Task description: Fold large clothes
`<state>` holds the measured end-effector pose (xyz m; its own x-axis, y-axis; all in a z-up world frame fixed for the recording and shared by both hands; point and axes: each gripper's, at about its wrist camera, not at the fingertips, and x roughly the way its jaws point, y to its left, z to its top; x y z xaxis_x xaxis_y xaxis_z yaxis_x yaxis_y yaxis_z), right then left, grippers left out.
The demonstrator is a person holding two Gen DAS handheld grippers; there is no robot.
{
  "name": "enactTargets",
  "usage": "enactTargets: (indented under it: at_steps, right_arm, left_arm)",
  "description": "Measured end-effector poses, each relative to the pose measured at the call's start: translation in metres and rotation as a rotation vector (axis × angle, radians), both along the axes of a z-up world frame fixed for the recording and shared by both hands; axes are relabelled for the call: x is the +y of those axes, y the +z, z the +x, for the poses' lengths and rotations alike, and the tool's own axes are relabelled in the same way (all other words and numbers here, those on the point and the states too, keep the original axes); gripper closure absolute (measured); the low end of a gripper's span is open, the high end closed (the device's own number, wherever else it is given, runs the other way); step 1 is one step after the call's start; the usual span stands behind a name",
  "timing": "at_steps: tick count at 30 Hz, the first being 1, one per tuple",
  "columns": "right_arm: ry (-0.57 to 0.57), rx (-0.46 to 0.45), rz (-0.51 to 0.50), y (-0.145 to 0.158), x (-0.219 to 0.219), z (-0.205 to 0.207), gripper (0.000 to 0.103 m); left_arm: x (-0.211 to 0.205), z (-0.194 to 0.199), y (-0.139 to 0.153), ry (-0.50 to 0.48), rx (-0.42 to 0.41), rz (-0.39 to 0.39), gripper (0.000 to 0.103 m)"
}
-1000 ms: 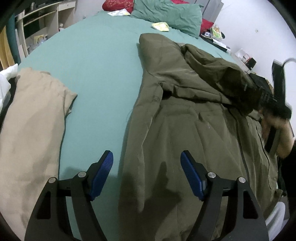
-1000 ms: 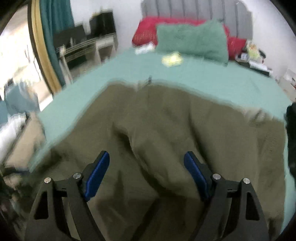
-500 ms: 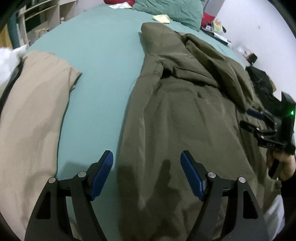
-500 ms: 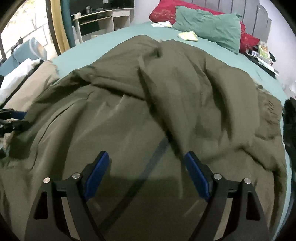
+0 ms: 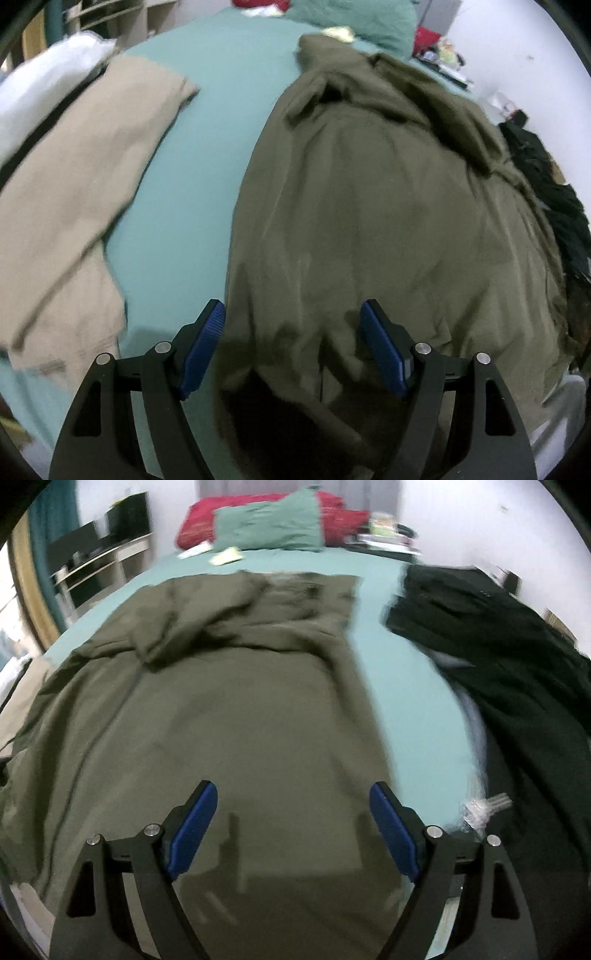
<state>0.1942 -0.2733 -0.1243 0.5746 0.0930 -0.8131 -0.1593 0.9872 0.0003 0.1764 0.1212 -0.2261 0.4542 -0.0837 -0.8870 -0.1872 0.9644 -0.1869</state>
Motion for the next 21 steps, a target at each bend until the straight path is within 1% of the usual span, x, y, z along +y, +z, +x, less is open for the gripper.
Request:
enactTargets:
  at_steps: [4,7,10,11,13,14,17,19,20,21]
  right_arm:
    - [-0.041,0.019,0.006,-0.005,-0.032,-0.022,0.019]
    - [-0.048,0.047,0.007,-0.014,-0.048,-0.036,0.019]
    - [-0.059,0.09,0.033,-0.031,-0.06,-0.053,0.019]
    - [-0.064,0.107,0.041,-0.037,-0.065,-0.059,0.019]
    - [-0.078,0.141,0.057,-0.046,-0.071,-0.066,0.019]
    - [-0.082,0.14,0.068,-0.046,-0.073,-0.069,0.019]
    - [-0.093,0.145,0.092,-0.044,-0.075,-0.074,0.019]
    - [-0.084,0.136,0.108,-0.045,-0.076,-0.079,0.019]
    - [-0.079,0.132,0.115,-0.045,-0.076,-0.081,0.019]
    - [-0.072,0.129,0.135,-0.045,-0.076,-0.082,0.021]
  left_arm:
    - [-0.012,-0.022,0.0,-0.029,-0.013,0.099,0.024]
    - [-0.014,-0.035,0.003,-0.029,0.002,0.126,0.024]
    - [-0.014,-0.052,0.004,-0.037,0.014,0.157,0.025]
    - [-0.012,-0.057,0.005,-0.026,0.019,0.157,0.026]
    - [-0.002,-0.065,0.011,0.008,0.01,0.126,0.043]
    - [0.002,-0.069,0.016,0.018,-0.004,0.115,0.046]
    - [0.013,-0.073,0.038,0.053,-0.079,0.101,0.046]
    - [0.019,-0.067,0.052,0.062,-0.135,0.082,0.046]
    - [0.017,-0.06,0.053,0.051,-0.136,0.088,0.046]
    - [0.014,-0.053,0.051,0.03,-0.117,0.098,0.046]
